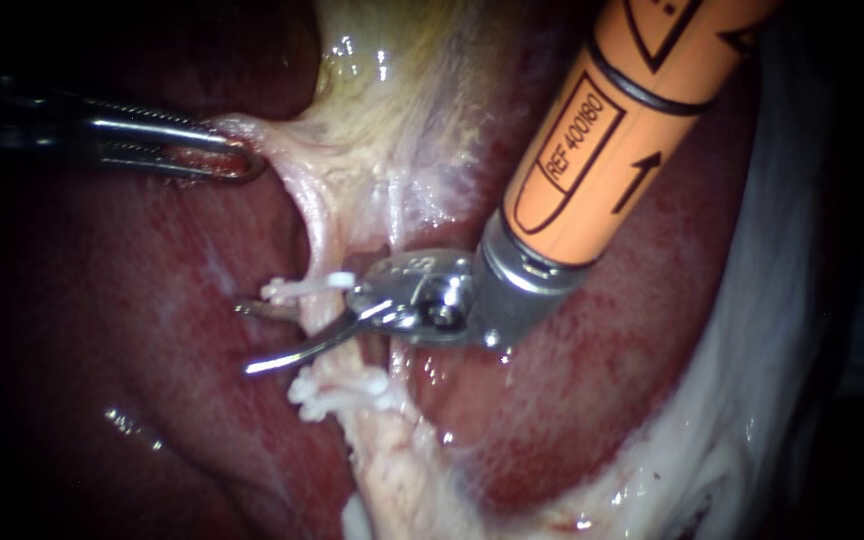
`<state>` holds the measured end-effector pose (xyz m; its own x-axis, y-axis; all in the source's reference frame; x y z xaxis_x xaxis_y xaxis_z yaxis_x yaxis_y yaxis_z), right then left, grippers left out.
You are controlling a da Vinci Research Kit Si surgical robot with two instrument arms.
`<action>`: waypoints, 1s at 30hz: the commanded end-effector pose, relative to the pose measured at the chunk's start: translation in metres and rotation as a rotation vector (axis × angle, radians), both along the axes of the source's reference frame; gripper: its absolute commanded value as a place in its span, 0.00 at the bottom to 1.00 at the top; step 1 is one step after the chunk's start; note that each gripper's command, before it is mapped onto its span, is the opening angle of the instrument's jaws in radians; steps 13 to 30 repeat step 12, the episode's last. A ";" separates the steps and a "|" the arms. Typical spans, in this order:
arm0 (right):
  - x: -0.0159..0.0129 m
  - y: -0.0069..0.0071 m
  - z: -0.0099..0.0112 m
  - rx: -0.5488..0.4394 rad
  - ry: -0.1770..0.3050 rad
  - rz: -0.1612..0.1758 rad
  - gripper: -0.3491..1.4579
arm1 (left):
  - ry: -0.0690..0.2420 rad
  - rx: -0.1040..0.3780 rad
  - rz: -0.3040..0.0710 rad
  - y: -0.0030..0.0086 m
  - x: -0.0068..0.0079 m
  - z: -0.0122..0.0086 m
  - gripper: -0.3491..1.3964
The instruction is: Go to the cutting position left tube
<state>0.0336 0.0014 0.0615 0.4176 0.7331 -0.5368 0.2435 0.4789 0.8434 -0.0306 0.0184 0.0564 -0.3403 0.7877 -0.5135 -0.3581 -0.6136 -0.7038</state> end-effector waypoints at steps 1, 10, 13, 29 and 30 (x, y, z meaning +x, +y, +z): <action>0.0000 0.0000 -0.0003 0.006 0.001 -0.002 0.99 | 0.000 0.000 0.000 0.0000 0.0000 0.0000 0.00; 0.0000 0.0000 -0.0005 0.011 0.001 -0.007 0.99 | 0.000 -0.001 0.000 0.0000 0.0000 0.0000 0.00; 0.0000 0.0000 -0.0003 0.011 0.001 -0.007 1.00 | 0.000 -0.001 0.000 0.0000 -0.0001 0.0000 0.00; 0.0000 0.0000 -0.0003 0.011 0.001 -0.007 1.00 | 0.000 -0.001 0.000 0.0000 -0.0001 0.0000 0.00; 0.0000 0.0000 -0.0003 0.011 0.001 -0.007 1.00 | 0.000 -0.001 0.000 0.0000 -0.0001 0.0000 0.00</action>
